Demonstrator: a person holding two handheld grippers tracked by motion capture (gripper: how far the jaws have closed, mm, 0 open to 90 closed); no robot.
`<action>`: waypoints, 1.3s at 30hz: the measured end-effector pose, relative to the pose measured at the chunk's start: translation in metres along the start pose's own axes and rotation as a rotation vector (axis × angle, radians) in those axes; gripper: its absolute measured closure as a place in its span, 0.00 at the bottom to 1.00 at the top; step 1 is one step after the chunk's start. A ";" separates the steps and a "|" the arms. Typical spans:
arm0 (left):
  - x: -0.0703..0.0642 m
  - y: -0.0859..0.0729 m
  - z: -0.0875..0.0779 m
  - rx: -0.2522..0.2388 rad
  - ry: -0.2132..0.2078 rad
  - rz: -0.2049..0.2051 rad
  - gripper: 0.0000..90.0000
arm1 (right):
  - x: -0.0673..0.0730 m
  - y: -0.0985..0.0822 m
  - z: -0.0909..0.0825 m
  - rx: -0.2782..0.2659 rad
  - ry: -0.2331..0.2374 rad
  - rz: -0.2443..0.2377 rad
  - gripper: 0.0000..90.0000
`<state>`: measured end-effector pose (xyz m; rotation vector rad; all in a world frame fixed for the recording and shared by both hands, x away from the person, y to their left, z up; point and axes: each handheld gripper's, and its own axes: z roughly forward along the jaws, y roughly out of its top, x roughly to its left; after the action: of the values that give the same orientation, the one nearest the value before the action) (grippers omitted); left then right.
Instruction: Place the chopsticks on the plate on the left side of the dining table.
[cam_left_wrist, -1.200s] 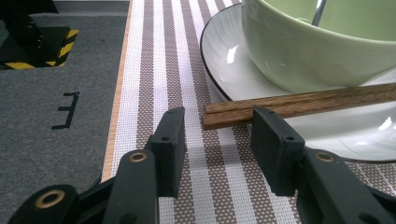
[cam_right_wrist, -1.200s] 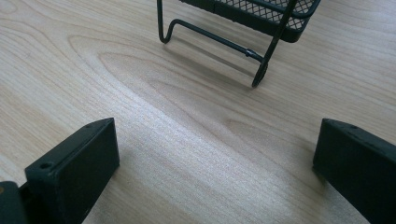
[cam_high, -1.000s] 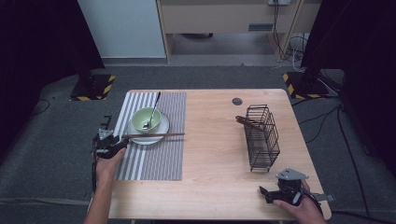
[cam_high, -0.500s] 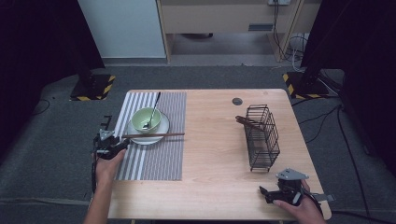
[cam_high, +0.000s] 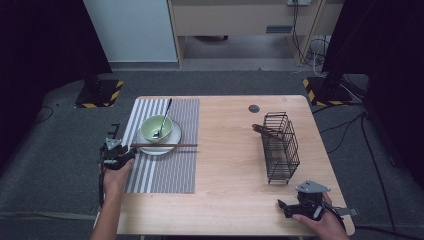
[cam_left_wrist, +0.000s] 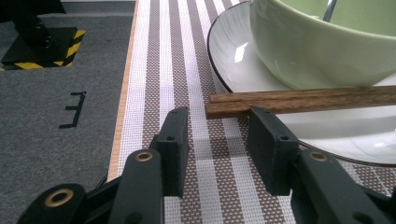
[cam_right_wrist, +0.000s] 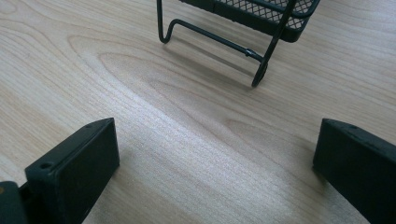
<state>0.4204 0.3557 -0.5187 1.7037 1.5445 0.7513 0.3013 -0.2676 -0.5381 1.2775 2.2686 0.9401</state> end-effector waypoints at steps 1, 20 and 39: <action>0.001 0.000 0.000 -0.002 0.000 -0.004 0.66 | 0.000 0.000 0.000 0.000 0.001 0.000 0.00; -0.002 0.000 0.001 -0.013 -0.026 0.009 0.70 | 0.000 0.000 0.000 0.000 0.000 0.000 0.00; -0.002 0.001 -0.005 -0.017 -0.044 -0.004 0.64 | 0.000 0.000 0.000 0.000 0.000 0.000 0.00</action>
<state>0.4166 0.3542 -0.5148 1.6932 1.5070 0.7191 0.3013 -0.2676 -0.5381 1.2782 2.2684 0.9400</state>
